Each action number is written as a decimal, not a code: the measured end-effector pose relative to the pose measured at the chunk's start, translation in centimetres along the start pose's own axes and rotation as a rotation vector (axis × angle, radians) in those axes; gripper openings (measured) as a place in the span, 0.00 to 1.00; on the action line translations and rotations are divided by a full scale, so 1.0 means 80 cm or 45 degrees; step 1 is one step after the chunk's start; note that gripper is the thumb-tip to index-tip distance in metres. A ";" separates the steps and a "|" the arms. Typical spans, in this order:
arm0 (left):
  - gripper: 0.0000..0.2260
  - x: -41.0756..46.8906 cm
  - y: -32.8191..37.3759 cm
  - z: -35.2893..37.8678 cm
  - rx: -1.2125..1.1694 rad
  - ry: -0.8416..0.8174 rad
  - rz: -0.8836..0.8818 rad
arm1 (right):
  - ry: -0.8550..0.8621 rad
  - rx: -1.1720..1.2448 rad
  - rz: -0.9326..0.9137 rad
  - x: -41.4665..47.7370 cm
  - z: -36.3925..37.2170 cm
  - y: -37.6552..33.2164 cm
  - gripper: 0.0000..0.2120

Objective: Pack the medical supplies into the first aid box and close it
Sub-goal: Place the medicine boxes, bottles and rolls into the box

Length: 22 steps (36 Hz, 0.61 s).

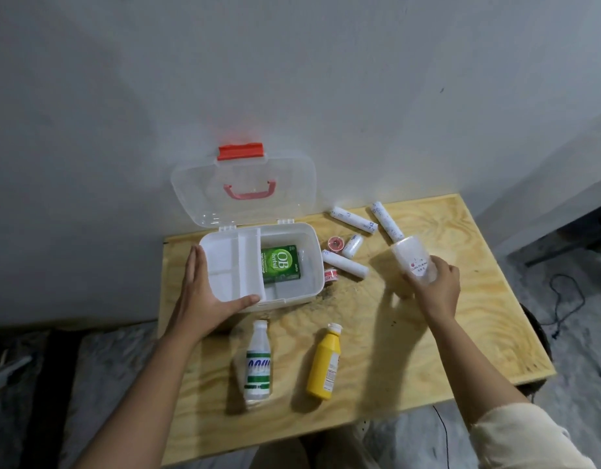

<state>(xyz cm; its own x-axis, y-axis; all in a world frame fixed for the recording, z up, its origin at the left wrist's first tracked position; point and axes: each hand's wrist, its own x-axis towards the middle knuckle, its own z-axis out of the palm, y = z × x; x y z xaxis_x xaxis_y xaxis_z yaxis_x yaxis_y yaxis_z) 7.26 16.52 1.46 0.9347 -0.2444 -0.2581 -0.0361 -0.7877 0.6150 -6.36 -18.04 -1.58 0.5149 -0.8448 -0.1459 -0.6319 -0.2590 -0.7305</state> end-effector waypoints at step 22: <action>0.65 -0.003 -0.003 -0.013 -0.132 -0.135 0.042 | -0.639 -0.854 -1.114 -0.084 0.100 -0.198 0.29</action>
<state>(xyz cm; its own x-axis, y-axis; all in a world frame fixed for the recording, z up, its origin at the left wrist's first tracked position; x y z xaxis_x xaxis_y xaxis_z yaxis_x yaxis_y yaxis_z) 7.42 17.37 2.13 0.8908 -0.3318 -0.3104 -0.0244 -0.7171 0.6966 4.83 -4.48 5.60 0.9916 -0.0256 -0.1269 -0.0561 -0.9686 -0.2423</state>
